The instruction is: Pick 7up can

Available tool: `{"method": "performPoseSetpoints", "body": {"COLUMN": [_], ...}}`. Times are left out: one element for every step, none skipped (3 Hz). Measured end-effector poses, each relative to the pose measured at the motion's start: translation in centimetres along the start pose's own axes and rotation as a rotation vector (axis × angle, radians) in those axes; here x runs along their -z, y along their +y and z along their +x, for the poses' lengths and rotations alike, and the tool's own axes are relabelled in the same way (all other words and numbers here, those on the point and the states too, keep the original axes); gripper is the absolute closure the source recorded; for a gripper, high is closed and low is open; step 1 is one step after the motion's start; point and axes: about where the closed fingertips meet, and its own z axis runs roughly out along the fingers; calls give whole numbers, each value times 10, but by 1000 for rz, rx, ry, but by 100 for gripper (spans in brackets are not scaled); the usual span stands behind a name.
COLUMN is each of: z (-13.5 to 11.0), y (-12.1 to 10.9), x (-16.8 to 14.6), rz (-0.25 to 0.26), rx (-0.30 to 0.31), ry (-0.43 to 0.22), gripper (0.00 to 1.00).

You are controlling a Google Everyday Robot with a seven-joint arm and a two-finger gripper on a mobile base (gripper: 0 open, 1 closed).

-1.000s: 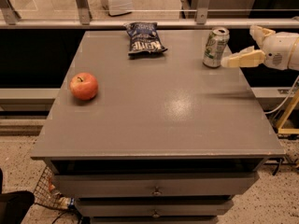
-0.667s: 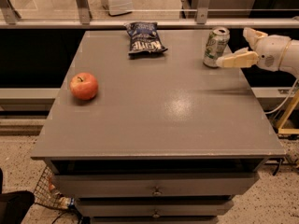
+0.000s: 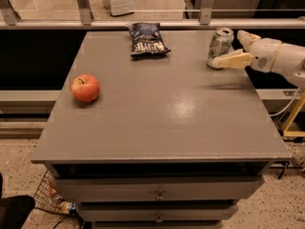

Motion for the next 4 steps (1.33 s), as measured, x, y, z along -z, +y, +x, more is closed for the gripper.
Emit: {"method": "performPoseSetpoints", "body": {"z": [3, 3, 2, 2], "y": [-2, -3, -2, 0], "x": [-20, -33, -36, -39], "rz": [-29, -49, -52, -57], "rx": [-14, -19, -19, -20], "ry": [-22, -43, -43, -43], "gripper": [19, 41, 64, 87]}}
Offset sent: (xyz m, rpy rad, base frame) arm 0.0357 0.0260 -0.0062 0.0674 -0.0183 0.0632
